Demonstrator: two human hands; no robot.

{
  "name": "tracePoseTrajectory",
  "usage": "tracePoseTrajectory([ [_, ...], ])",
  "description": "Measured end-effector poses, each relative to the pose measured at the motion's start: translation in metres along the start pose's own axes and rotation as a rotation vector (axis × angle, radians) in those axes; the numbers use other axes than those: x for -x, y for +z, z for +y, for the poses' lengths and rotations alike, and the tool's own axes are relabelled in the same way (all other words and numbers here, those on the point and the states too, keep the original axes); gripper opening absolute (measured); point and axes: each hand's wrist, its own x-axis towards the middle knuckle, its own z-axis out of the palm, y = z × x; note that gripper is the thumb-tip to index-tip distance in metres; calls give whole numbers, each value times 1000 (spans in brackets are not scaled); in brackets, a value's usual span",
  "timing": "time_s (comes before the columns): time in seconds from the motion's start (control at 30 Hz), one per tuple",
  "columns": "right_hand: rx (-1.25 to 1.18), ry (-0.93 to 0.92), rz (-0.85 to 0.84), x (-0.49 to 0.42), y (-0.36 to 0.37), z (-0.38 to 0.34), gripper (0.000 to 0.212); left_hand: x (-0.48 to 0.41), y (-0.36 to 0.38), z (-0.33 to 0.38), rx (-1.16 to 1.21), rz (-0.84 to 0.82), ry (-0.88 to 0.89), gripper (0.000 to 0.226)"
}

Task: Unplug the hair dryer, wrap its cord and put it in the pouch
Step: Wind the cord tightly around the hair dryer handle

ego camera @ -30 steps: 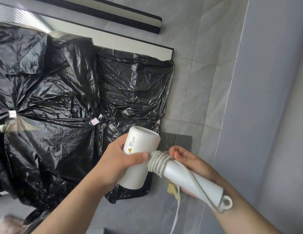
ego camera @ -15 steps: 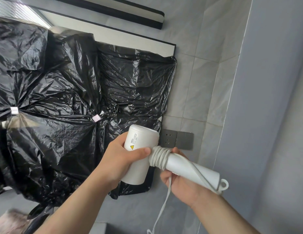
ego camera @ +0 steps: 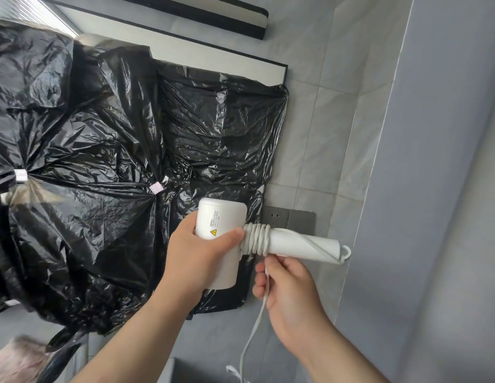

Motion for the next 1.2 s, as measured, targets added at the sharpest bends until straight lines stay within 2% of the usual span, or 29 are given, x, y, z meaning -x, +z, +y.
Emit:
tracePoseTrajectory([
  [0.23,495,-52,-66,7,1,-11,12,1,-1,11,-269,147,108,41],
  [0.4,752,-33,-157,5,-2,-28,15,13,-2,21,-442,150,172,53],
  [0.57,1188,-266,-123,-4,-10,-37,20,19,0,26,-556,106,209,60],
  [0.67,1244,-377,-70,-5,-12,-37,16,19,2,27,-550,117,199,60],
  [0.8,1154,-352,-117,-1,-11,-39,17,18,3,25,-553,122,184,59],
  [0.97,1313,-482,-153,-2,-12,-45,21,15,3,26,-589,87,169,54],
  [1.2,1713,-415,-418,0,-9,-81,15,9,-3,29,-699,-37,147,56],
])
